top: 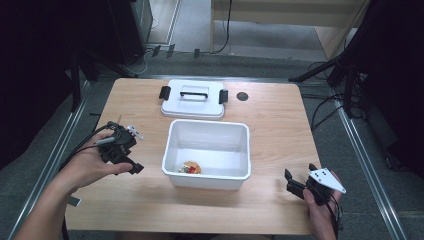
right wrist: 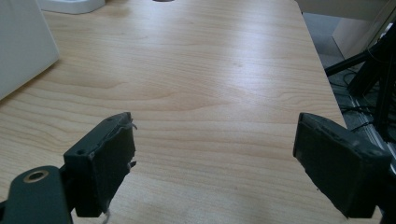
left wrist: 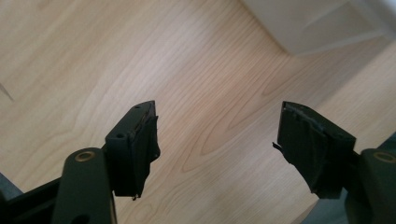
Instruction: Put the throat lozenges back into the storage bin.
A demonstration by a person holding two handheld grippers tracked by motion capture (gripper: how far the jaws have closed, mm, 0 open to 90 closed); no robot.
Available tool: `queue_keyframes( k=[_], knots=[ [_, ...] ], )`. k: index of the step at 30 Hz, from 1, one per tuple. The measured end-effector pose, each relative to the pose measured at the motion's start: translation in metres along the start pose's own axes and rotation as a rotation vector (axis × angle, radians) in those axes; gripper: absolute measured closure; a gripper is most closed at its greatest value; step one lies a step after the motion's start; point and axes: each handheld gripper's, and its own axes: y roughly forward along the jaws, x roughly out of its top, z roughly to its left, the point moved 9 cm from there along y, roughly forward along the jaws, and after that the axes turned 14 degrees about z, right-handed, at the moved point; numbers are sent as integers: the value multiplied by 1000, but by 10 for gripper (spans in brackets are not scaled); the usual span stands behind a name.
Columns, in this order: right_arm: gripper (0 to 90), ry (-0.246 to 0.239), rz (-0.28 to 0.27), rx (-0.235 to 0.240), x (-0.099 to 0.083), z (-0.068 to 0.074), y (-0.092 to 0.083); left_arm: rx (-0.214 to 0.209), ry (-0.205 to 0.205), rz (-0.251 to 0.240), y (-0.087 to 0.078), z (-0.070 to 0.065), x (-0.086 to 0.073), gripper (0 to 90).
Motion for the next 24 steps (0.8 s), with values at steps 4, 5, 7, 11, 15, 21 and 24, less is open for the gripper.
queue_keyframes(
  k=[4,5,7,11,15,21,24],
  knots=[
    [131,-1,0,-1,0,0,0,-10,-52,-3,13,5,-8,175],
    [131,-1,0,-1,0,0,0,2,-72,-3,17,8,-10,149],
    [131,-1,0,-1,0,0,0,10,-111,-28,23,13,-13,108],
    [131,1,-1,0,0,0,0,29,-167,-151,33,19,-15,0],
    [131,0,-2,1,0,0,0,135,-310,-369,39,32,-20,0],
    [131,3,-2,-1,0,0,0,176,-475,-584,52,47,-40,0],
    [131,2,-2,-2,0,-1,0,235,-530,-696,56,52,-51,0]
  ],
)
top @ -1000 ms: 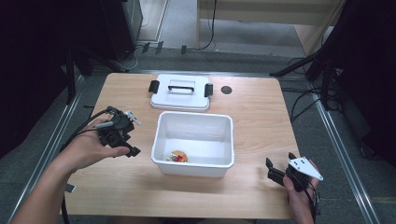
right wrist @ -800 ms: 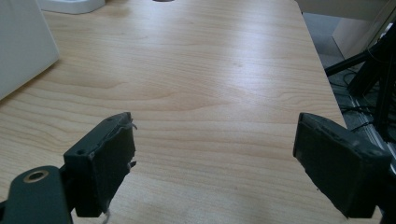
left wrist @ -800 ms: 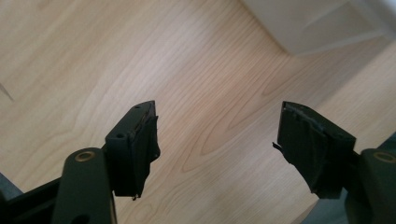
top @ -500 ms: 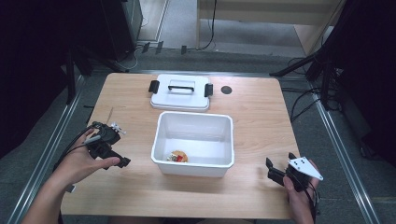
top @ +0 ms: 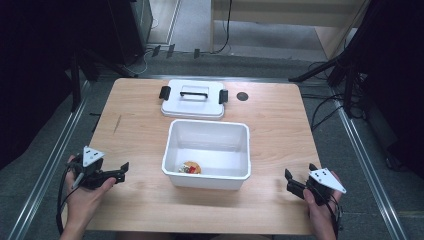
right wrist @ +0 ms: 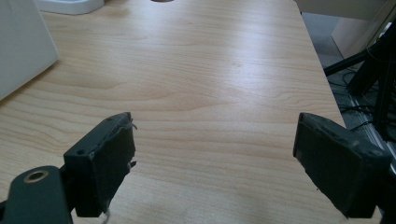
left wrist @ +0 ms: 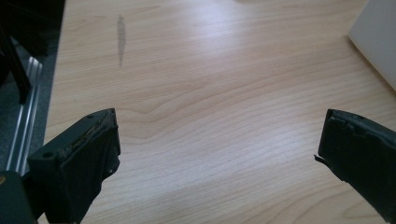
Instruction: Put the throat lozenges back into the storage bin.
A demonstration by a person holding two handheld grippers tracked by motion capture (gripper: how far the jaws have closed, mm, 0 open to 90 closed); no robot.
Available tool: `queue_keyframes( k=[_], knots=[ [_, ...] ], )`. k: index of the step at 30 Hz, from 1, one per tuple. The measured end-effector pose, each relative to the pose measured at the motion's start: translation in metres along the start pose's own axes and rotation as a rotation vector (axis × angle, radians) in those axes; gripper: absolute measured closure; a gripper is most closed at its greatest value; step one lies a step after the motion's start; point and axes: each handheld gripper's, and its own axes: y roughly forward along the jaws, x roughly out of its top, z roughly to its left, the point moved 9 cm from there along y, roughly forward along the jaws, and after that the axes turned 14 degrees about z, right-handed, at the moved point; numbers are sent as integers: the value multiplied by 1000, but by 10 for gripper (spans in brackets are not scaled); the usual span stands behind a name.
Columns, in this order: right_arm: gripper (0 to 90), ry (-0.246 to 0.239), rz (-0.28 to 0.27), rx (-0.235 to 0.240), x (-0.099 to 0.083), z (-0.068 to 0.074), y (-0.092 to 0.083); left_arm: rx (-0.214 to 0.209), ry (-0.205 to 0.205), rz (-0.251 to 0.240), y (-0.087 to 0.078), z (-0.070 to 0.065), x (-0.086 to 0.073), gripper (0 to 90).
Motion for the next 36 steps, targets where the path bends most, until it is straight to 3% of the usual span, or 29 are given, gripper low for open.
queue_keyframes(
  k=[3,9,13,15,19,21,27,36],
  knots=[
    [131,0,0,0,0,0,0,51,-63,-108,-4,12,-7,0],
    [131,1,-3,3,0,0,0,91,-140,-199,-2,26,-30,0],
    [131,1,-3,3,0,0,0,89,-196,-258,-9,34,-31,0],
    [131,0,-3,3,0,0,0,44,-225,-242,-4,35,-35,0],
    [131,1,-2,2,0,0,0,13,-301,-247,-2,44,-36,0],
    [131,1,-1,1,0,0,0,8,-299,-245,-1,43,-35,0],
    [131,-1,2,-4,0,0,0,25,-235,-213,5,34,-34,0],
    [131,-7,10,-10,0,0,1,36,-221,-190,10,33,-34,0]
  ],
)
